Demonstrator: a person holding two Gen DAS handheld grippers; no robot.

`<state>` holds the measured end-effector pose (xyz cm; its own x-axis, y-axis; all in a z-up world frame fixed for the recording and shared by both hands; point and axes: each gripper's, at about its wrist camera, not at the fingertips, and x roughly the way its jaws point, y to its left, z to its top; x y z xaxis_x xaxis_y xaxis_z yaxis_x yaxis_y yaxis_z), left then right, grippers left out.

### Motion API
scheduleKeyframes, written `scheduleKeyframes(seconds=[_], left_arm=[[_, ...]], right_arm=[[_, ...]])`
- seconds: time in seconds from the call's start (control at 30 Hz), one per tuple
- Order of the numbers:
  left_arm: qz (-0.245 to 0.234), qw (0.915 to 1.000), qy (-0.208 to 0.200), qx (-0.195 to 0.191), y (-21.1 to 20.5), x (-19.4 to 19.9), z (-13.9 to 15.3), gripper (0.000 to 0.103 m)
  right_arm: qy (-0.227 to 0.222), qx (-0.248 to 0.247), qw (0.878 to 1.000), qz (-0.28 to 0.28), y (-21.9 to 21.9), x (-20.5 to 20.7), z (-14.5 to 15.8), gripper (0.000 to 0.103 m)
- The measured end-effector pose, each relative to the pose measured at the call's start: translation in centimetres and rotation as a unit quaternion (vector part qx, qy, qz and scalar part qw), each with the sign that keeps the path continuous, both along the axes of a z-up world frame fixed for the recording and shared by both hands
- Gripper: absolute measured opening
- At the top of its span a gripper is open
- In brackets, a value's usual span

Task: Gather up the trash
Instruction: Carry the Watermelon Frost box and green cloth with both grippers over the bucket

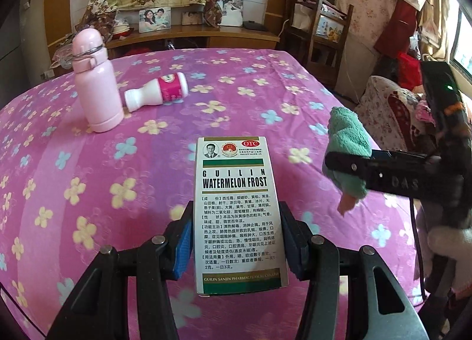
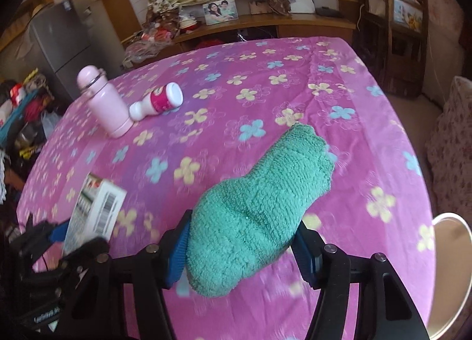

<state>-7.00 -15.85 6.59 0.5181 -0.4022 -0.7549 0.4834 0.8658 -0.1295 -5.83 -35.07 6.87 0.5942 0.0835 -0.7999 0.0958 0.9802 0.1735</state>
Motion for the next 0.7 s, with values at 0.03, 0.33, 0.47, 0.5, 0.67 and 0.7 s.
scheduleKeyframes(seconds=[0.03,0.33,0.47,0.5,0.67,0.7], left_arm=[[-0.003,1.0,0.002,-0.001,-0.4,-0.5,0.0,0.054],[-0.028,0.9995,0.004,-0.013,-3.2,-3.8,0.7,0.054],[-0.04,0.9991,0.004,-0.015,-4.8,-5.0,1.1,0.054],[-0.043,0.999,0.002,-0.015,-5.2,-5.3,1.2,0.054],[-0.062,0.998,-0.006,-0.009,-8.1,-6.9,1.6,0.054],[-0.065,0.9978,-0.006,-0.008,-8.5,-7.1,1.6,0.054]], right_arm=[[-0.003,-0.007,1.0,0.001,0.1,-0.8,0.2,0.065],[-0.026,-0.016,1.0,0.002,-1.4,-7.1,1.9,0.065],[-0.031,-0.013,0.999,-0.004,-2.7,-9.5,2.3,0.065],[-0.03,-0.014,0.999,-0.006,-3.2,-10.2,2.3,0.065],[-0.03,-0.013,0.999,-0.028,-6.0,-13.1,2.3,0.065],[-0.029,-0.012,0.999,-0.031,-6.5,-13.6,2.3,0.065]])
